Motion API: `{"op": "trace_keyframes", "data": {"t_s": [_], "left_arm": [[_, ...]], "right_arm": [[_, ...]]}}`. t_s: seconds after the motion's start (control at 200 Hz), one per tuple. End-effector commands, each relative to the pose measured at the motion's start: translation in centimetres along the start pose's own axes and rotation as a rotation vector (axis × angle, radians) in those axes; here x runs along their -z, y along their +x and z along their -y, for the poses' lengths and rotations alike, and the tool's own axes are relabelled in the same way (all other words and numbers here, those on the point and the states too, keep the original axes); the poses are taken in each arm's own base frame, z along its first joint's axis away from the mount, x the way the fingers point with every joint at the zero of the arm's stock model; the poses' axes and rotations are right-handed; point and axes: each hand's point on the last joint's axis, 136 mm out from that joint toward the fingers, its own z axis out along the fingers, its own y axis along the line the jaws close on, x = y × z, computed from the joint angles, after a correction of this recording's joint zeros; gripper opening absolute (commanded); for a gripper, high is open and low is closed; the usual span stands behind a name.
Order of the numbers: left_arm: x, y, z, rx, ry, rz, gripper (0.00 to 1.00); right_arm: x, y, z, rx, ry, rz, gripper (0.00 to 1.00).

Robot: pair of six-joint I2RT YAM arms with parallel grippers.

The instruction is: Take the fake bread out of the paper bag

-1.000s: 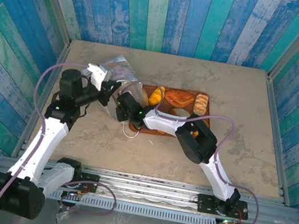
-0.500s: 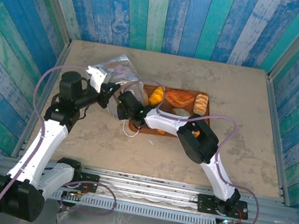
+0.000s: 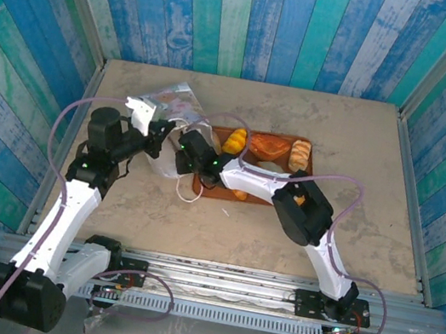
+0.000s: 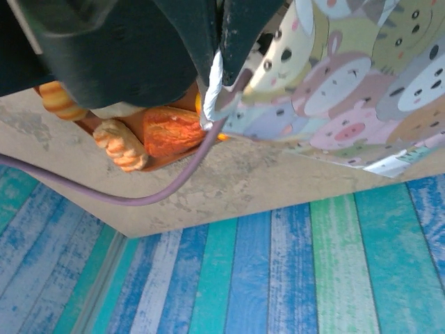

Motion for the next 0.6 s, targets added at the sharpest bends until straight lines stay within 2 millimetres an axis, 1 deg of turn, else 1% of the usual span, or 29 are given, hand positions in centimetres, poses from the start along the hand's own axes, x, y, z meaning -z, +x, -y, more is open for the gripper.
{"op": "trace_keyframes", "data": {"t_s": [0.0, 0.205, 0.346, 0.461, 0.596], "left_arm": [[0.7, -2.2, -0.7, -0.006, -0.06, 0.089, 0.0], [0.7, -3.1, -1.6, 0.012, -0.107, 0.125, 0.0], [0.9, -3.7, -2.4, 0.028, -0.157, 0.162, 0.0], [1.1, -4.6, -3.0, 0.029, -0.188, 0.198, 0.0], [0.8, -5.8, -3.4, 0.008, -0.204, 0.218, 0.0]], "right_arm": [[3.6, -3.1, -2.6, 0.004, -0.097, 0.063, 0.01], [5.4, -2.7, -3.0, -0.01, -0.134, 0.026, 0.01], [7.0, -2.4, -3.8, -0.017, -0.196, 0.0, 0.01], [9.2, -2.1, -4.9, -0.028, -0.277, -0.029, 0.0], [11.8, -1.6, -5.6, -0.049, -0.36, -0.065, 0.01]]}}
